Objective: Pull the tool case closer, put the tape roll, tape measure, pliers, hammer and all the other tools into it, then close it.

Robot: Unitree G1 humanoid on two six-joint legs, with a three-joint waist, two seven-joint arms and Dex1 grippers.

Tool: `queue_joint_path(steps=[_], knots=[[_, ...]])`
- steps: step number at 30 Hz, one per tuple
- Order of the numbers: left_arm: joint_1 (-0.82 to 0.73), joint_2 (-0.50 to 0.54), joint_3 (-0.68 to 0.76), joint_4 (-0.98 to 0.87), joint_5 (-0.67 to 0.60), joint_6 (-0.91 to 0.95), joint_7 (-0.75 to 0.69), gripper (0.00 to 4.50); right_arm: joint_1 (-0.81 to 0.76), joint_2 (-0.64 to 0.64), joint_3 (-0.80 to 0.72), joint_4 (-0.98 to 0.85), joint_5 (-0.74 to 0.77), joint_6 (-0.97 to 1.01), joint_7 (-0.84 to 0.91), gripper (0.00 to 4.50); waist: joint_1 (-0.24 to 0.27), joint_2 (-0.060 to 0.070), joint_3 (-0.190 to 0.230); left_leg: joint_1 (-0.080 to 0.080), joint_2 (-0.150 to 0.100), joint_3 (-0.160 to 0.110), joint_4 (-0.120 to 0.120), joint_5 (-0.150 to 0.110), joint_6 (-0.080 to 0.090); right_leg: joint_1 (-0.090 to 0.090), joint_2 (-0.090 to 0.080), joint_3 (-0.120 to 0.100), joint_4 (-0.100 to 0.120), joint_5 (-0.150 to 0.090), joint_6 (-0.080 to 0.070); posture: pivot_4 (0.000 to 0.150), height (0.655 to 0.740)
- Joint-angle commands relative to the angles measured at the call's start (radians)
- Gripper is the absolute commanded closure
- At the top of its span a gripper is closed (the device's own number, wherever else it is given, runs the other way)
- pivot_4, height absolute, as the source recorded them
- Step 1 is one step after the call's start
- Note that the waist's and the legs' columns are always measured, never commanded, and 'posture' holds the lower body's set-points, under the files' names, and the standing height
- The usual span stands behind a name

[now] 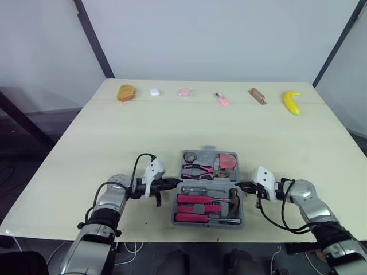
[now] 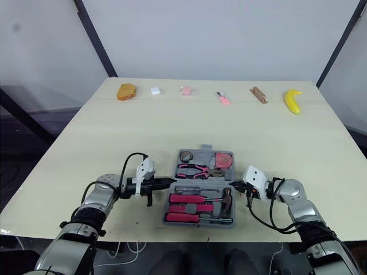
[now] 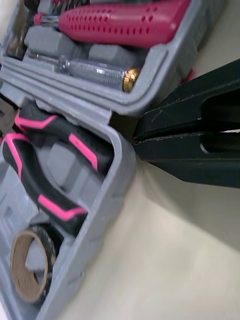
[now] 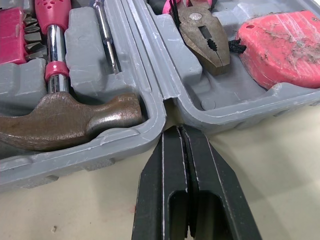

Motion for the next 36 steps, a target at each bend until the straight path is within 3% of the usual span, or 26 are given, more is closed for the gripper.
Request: queue_joint_path(steps=[1, 20, 36], knots=[[0.034, -0.014, -0.045, -0.051, 0.004, 0.035, -0.047, 4.43, -0.001, 0.017, 0.015, -0.031, 0.018, -0.016, 0.016, 4.50, 0.000, 0.000, 0.000, 0.000, 0.000, 0.000, 0.000, 0.000, 0.000, 0.000, 0.000, 0.000, 0.000, 0.000, 0.000, 0.150, 0.7400], [0.106, -0.009, -0.078, -0.220, 0.000, 0.147, -0.100, 4.43, 0.052, -0.020, 0.014, -0.114, 0.072, 0.066, 0.103, 4.50, 0.001, 0.000, 0.000, 0.000, 0.000, 0.000, 0.000, 0.000, 0.000, 0.000, 0.000, 0.000, 0.000, 0.000, 0.000, 0.150, 0.7400], [0.137, 0.004, -0.095, -0.254, 0.000, 0.162, -0.103, 4.43, 0.064, -0.028, 0.020, -0.141, 0.073, 0.102, 0.122, 4.50, 0.000, 0.000, 0.000, 0.000, 0.000, 0.000, 0.000, 0.000, 0.000, 0.000, 0.000, 0.000, 0.000, 0.000, 0.000, 0.150, 0.7400]])
